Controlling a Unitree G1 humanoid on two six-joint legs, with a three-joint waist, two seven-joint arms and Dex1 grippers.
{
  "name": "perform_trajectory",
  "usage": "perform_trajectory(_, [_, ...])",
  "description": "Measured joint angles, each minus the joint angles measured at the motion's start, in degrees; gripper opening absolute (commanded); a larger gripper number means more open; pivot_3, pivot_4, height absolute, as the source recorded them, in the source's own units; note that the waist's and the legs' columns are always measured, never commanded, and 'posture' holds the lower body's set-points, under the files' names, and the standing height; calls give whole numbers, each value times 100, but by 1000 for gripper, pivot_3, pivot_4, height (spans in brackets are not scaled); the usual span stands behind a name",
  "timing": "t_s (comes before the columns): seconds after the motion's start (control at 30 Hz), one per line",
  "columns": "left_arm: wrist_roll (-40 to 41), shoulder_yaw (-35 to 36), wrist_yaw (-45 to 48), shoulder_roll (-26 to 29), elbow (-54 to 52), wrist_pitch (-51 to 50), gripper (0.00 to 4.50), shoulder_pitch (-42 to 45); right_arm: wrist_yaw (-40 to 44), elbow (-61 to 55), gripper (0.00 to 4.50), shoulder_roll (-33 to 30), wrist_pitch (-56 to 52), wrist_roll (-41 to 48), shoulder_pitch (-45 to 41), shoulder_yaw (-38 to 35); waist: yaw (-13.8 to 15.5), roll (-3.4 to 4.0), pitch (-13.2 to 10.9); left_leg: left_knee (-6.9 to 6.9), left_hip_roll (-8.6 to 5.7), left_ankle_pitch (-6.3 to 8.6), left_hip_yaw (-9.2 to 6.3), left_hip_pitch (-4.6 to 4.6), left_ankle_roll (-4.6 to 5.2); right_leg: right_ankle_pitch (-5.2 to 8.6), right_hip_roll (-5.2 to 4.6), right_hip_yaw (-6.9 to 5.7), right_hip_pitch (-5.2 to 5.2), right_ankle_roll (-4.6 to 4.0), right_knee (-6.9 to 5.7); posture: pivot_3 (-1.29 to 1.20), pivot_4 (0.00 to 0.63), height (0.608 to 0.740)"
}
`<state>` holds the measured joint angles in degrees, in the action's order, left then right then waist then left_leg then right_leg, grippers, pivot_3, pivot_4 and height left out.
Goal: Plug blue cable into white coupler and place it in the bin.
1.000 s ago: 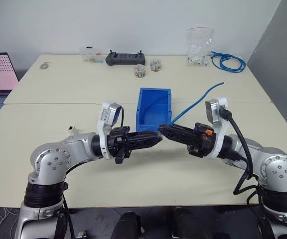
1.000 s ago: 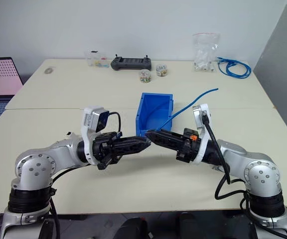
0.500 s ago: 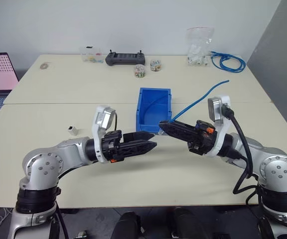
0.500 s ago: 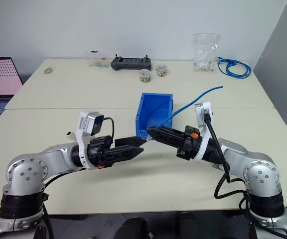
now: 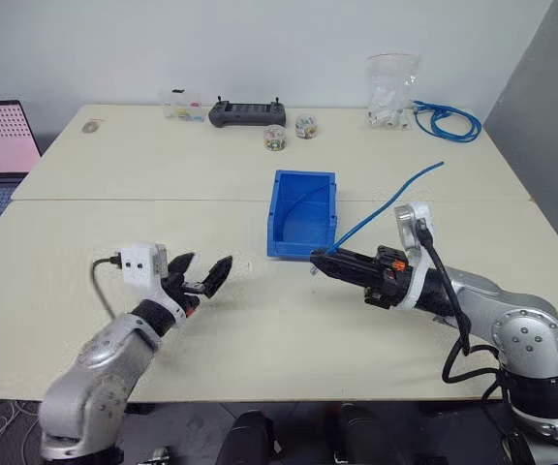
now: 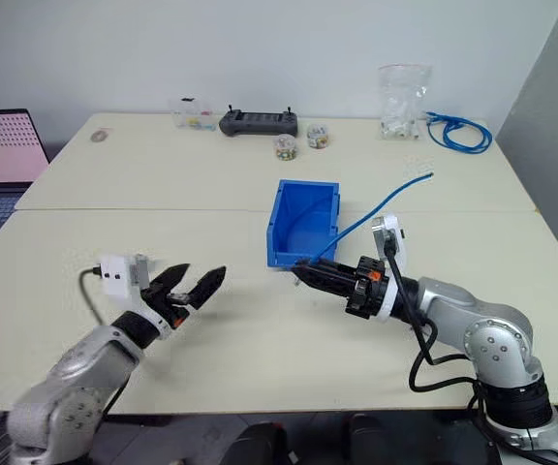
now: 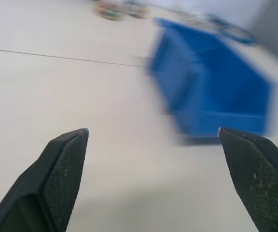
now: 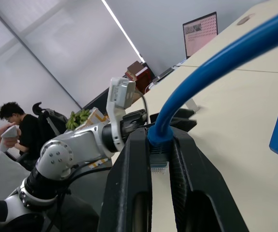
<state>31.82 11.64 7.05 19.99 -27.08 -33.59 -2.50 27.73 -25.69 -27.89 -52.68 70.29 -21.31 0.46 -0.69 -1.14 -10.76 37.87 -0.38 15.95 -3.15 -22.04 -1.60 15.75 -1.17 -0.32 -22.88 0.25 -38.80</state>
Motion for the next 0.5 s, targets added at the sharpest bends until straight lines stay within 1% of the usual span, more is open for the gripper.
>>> perform_trajectory(0.07, [-538,-212,-510,-300,154,177,4500,-12,80,40,198,14,0,-98,-41,79,31,-1,-1,1,0,0,-2,-6,0,-4,0,-4,-3,-7,1,0,150,740])
perform_trajectory(0.1, [-957,-247,-976,-635,375,367,4500,78,127,91,198,32,0,-160,-76,87,56,-1,-1,2,-1,0,-3,-8,1,-8,0,-7,-4,-12,1,0,150,740])
perform_trajectory(0.13, [-1040,-242,-1092,-704,448,410,4500,121,140,104,198,32,0,-165,-78,86,62,-1,0,2,0,0,-4,-8,1,-9,0,-9,-4,-11,2,0,150,740])
perform_trajectory(0.17, [-1355,-233,-1535,-976,724,536,4500,295,189,138,198,45,0,-204,-114,90,69,-4,-1,5,1,0,-9,-15,1,-10,1,-14,-6,-10,2,0,150,740])
perform_trajectory(0.23, [-1640,-167,-1950,-1221,1008,640,4500,545,225,161,198,51,-1,-224,-160,88,75,-5,-1,8,-1,0,-8,-19,1,-12,0,-14,-9,-11,-1,0,150,740])
perform_trajectory(0.3, [-1982,-18,-2580,-1526,1513,815,4500,1039,255,173,198,58,-6,-267,-201,88,80,-10,3,11,-2,0,-10,-38,1,-16,1,-18,-25,-8,-5,0,150,740])
perform_trajectory(0.37, [-2163,90,-2905,-1627,1779,920,4500,1292,270,177,198,58,-14,-281,-202,86,76,-11,3,11,-3,0,-8,-42,1,-19,0,-17,-29,-6,-6,0,150,740])
perform_trajectory(0.43, [-2338,281,-3262,-1737,2276,1042,4500,1687,275,186,198,52,-28,-329,-210,78,73,-11,3,11,-3,0,-8,-44,1,-19,0,-20,-31,-7,-7,0,150,740])
perform_trajectory(0.5, [-2392,379,-3375,-1749,2594,1091,4500,1937,277,194,198,53,-38,-334,-229,75,77,-11,3,11,-3,0,-12,-47,0,-20,1,-24,-31,-7,-7,0,150,740])
